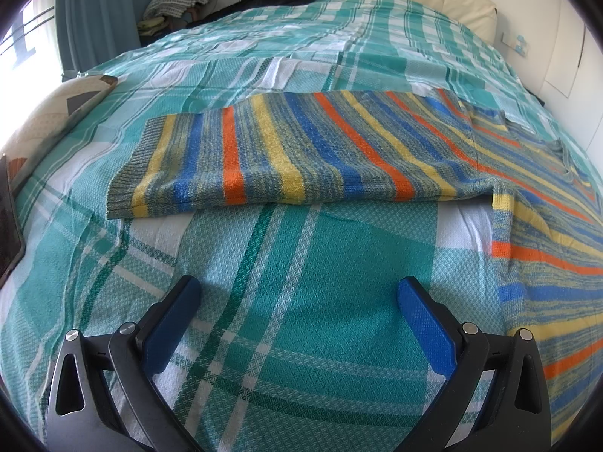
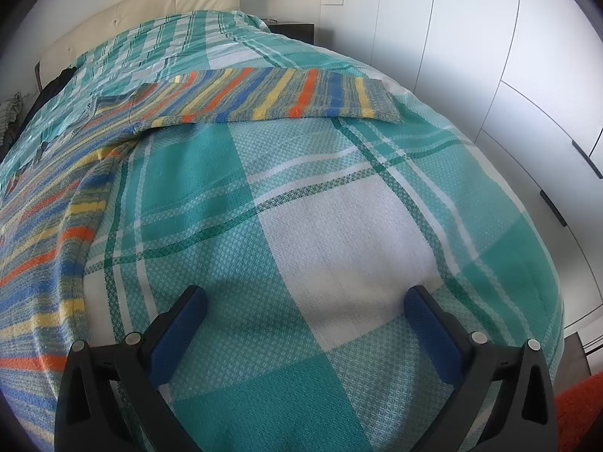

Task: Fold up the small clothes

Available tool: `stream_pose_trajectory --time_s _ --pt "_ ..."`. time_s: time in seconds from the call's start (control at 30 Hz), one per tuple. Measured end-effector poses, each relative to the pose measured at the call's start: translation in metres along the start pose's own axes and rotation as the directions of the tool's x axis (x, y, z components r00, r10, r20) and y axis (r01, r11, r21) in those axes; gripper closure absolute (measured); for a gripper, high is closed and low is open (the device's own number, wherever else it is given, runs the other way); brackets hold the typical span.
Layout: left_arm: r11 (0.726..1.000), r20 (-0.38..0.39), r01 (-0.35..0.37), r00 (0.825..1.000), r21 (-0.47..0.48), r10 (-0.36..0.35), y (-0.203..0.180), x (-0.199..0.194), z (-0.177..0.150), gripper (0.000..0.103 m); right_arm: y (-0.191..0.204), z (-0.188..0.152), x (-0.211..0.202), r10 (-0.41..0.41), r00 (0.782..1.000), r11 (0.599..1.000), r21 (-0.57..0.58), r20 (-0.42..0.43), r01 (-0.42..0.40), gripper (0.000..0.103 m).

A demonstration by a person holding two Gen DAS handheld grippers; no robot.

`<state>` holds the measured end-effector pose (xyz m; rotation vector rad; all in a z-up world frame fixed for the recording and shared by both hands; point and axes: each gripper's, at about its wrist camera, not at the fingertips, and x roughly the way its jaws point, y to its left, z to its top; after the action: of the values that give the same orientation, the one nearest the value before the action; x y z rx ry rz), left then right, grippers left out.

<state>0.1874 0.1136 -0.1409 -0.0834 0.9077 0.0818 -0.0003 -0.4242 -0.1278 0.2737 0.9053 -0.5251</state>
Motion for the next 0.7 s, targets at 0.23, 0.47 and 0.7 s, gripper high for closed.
stream_pose_trajectory --time_s 0.23,0.47,0.7 --pt "1.0 0.0 0.0 1.0 -0.001 0.0 -0.0001 -0.0001 0.0 0.0 0.0004 -0.0009 0.0003 -0.005 1.0 1.0 -0.001 0.008 0.005 0.0" --pt "1.0 0.0 0.0 1.0 -0.001 0.0 -0.0002 -0.0001 0.0 0.0 0.0007 -0.0011 0.0004 -0.001 1.0 1.0 0.002 0.009 0.001 0.0" --pt "1.0 0.0 0.0 1.0 -0.001 0.0 -0.0001 -0.0001 0.0 0.0 0.0011 -0.0009 0.0006 0.001 1.0 1.0 0.002 0.009 -0.001 0.0"
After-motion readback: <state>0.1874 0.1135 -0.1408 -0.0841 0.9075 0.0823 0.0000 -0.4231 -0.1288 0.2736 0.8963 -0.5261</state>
